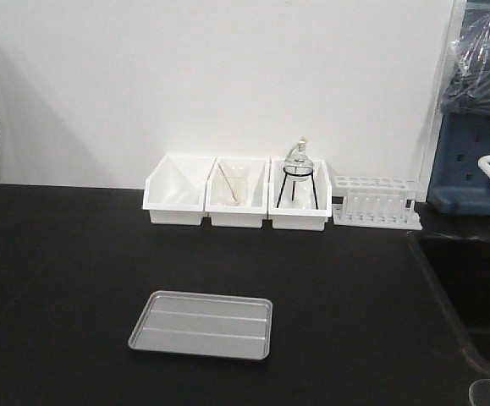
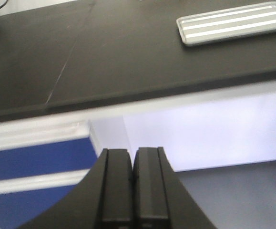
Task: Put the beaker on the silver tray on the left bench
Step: 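Drive to the bench with the silver tray, beaker held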
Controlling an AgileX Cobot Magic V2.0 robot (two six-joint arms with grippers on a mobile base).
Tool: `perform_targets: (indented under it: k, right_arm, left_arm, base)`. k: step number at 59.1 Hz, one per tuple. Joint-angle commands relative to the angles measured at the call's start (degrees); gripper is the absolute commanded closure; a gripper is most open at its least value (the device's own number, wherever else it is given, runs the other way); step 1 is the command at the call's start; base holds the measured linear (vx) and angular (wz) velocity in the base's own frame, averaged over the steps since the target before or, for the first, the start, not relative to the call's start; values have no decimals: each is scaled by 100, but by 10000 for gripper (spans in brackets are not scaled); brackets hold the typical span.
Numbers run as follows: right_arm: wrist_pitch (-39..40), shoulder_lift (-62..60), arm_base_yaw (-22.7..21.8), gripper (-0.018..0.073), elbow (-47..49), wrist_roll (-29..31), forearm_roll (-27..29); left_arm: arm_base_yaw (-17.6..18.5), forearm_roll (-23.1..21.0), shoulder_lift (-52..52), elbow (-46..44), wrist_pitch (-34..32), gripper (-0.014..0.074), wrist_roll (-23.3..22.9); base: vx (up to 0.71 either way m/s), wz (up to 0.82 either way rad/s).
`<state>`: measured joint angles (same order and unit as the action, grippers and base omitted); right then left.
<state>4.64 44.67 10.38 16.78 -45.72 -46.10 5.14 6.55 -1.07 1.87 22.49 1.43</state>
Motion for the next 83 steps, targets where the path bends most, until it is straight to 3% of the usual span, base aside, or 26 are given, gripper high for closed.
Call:
perform_targets:
  k: [1, 45, 83]
  right_arm:
    - [339, -44, -27, 571, 156, 39, 14]
    - [339, -44, -27, 571, 156, 39, 14]
    - [350, -44, -27, 571, 156, 39, 14]
  left_arm:
    - [39, -6, -43, 114, -474, 595, -11]
    - [39, -6, -43, 114, -474, 595, -11]
    - [39, -6, -43, 114, -474, 595, -11]
  base:
    - [41, -19]
    - [34, -13]
    - [7, -1]
